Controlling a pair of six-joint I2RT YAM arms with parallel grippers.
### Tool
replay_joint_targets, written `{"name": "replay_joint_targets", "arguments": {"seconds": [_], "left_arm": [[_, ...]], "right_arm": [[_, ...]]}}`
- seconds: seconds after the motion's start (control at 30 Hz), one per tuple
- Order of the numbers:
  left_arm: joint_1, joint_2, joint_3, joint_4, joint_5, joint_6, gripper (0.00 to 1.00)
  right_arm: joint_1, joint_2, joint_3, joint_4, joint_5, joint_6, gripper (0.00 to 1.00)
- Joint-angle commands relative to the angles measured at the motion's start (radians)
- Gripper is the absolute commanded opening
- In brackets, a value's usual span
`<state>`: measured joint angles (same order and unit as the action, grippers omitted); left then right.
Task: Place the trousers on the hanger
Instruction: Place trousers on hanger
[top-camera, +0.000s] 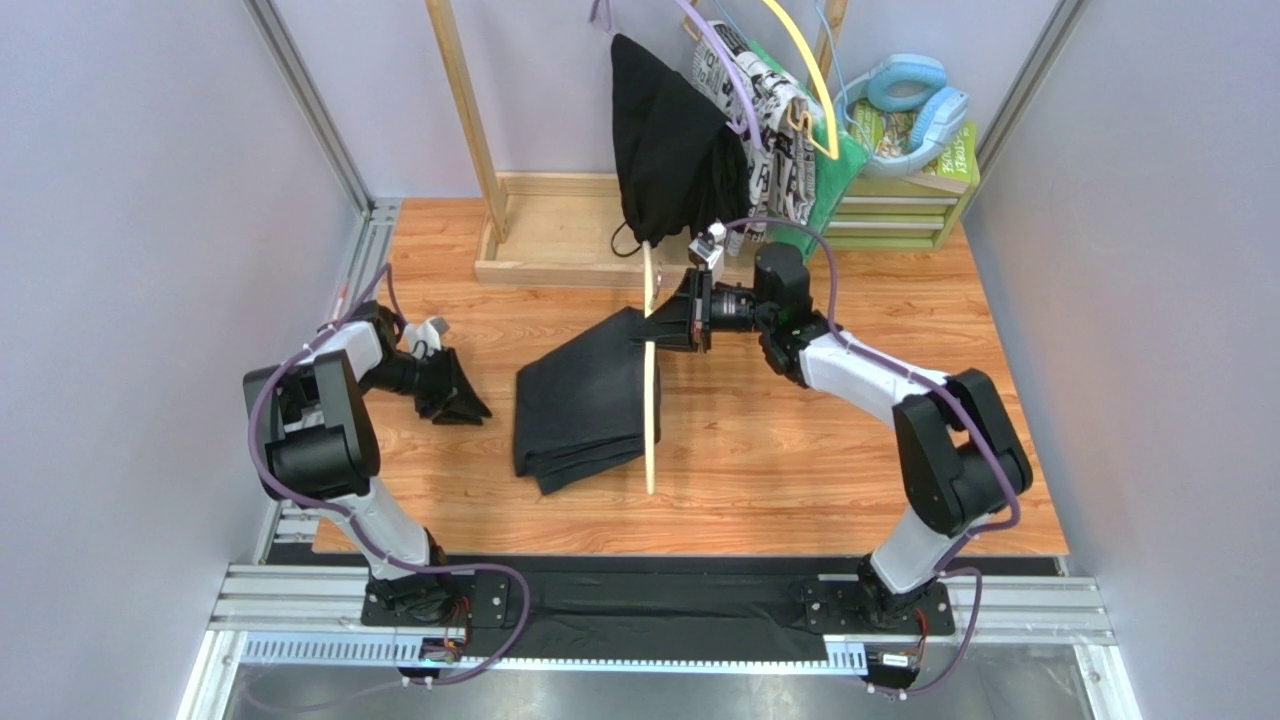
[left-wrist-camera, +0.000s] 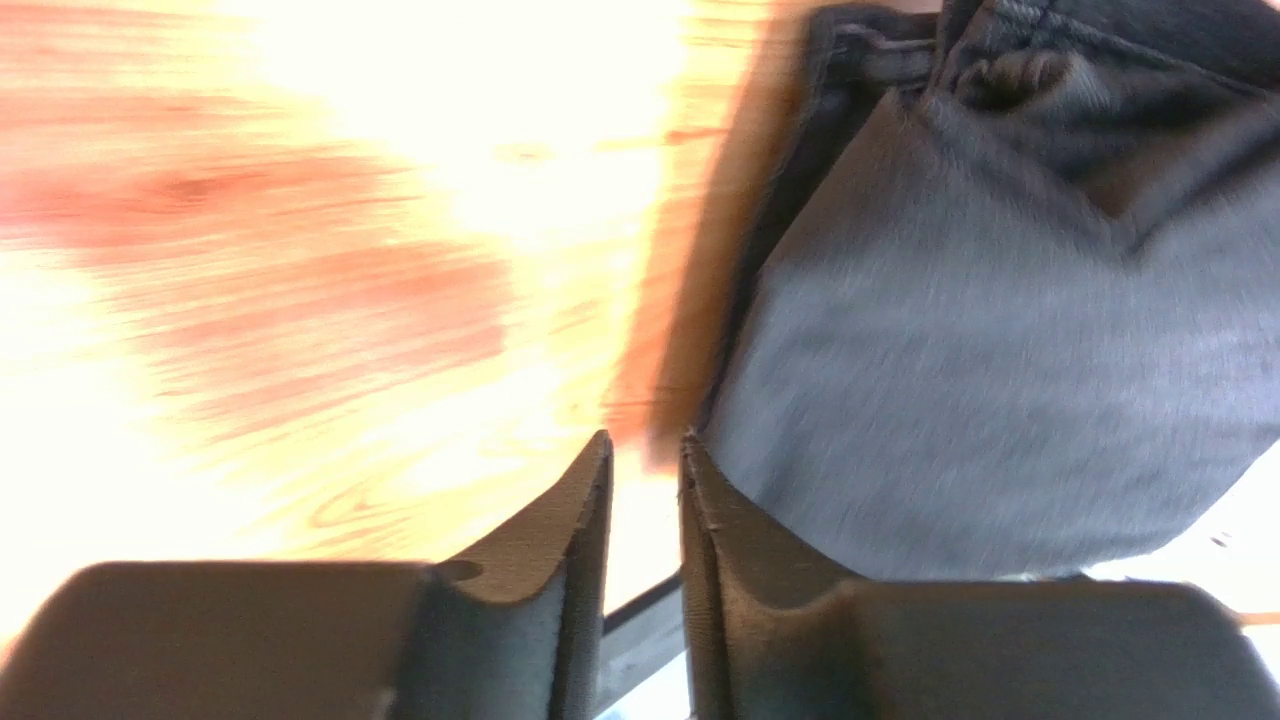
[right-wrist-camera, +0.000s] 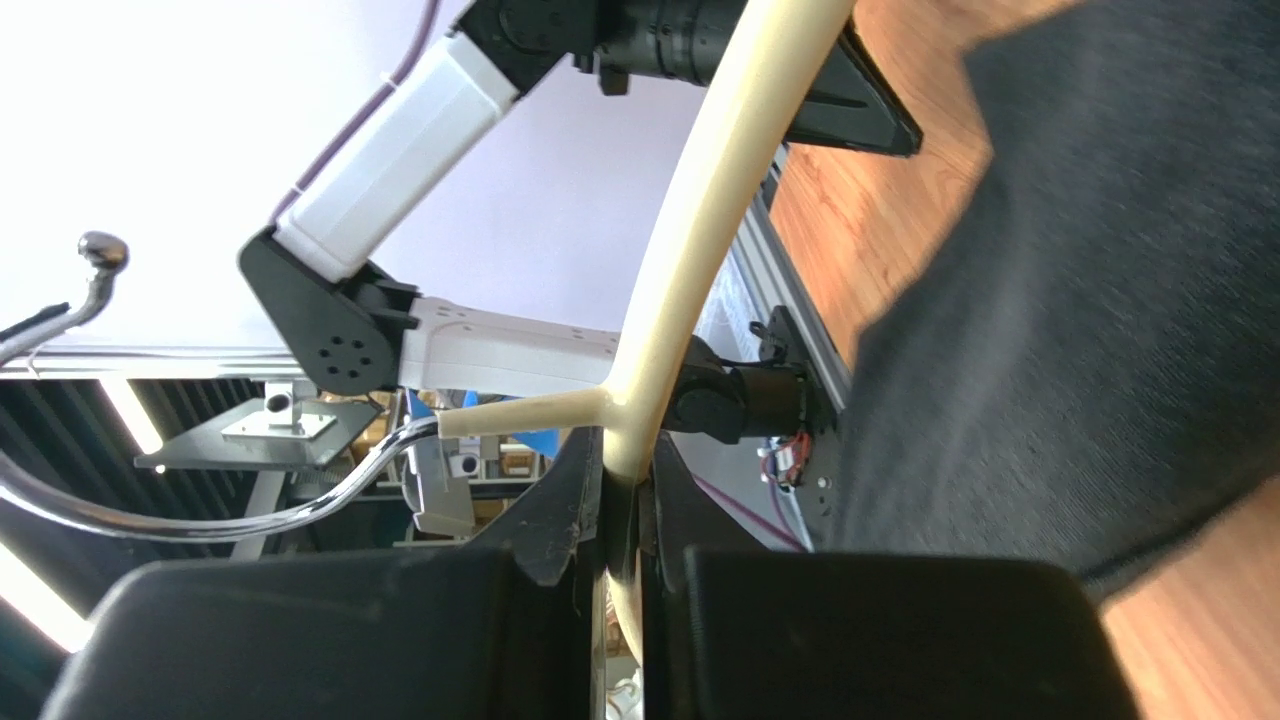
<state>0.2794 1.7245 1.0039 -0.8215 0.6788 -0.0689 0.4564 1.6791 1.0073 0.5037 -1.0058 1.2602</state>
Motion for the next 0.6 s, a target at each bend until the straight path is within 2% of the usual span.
{"name": "replay_joint_targets", "arguments": {"seconds": [0.0, 0.03, 0.1, 0.23, 0.27, 0.4, 0.43, 0.47, 0.5, 0.57], "left_arm": [[0.026, -0.052, 0.038, 0.002, 0.185, 0.0, 0.39], [0.029, -0.092, 0.035, 0.015, 0.206, -0.011, 0.4], [0.037, -0.14, 0.036, 0.044, 0.251, -0.047, 0.57], [0.043, -0.317, 0.045, 0.105, 0.327, -0.143, 0.62], [0.043, -0.353, 0.045, 0.154, 0.352, -0.172, 0.69], [0.041, -0.538, -0.023, 0.376, 0.427, -0.391, 0.7], [0.043, -0.618, -0.06, 0.428, 0.439, -0.484, 0.7], [0.043, -0.655, -0.079, 0.535, 0.47, -0.535, 0.7], [0.04, -0.733, -0.094, 0.582, 0.481, -0.57, 0.7], [0.035, -0.804, -0.116, 0.652, 0.505, -0.626, 0.7]], "right_arm": [[0.04, -0.143, 0.224, -0.359, -0.013, -0.174, 0.0], [0.047, -0.163, 0.243, -0.394, 0.004, -0.224, 0.0], [0.068, -0.199, 0.266, -0.465, 0.022, -0.249, 0.0], [0.088, -0.239, 0.342, -0.531, 0.035, -0.246, 0.0], [0.091, -0.24, 0.356, -0.534, 0.036, -0.23, 0.0], [0.128, -0.252, 0.37, -0.521, 0.064, -0.159, 0.0], [0.139, -0.252, 0.379, -0.531, 0.085, -0.159, 0.0], [0.149, -0.249, 0.416, -0.56, 0.108, -0.176, 0.0], [0.166, -0.246, 0.453, -0.68, 0.187, -0.194, 0.0], [0.183, -0.217, 0.545, -0.766, 0.254, -0.229, 0.0]]}}
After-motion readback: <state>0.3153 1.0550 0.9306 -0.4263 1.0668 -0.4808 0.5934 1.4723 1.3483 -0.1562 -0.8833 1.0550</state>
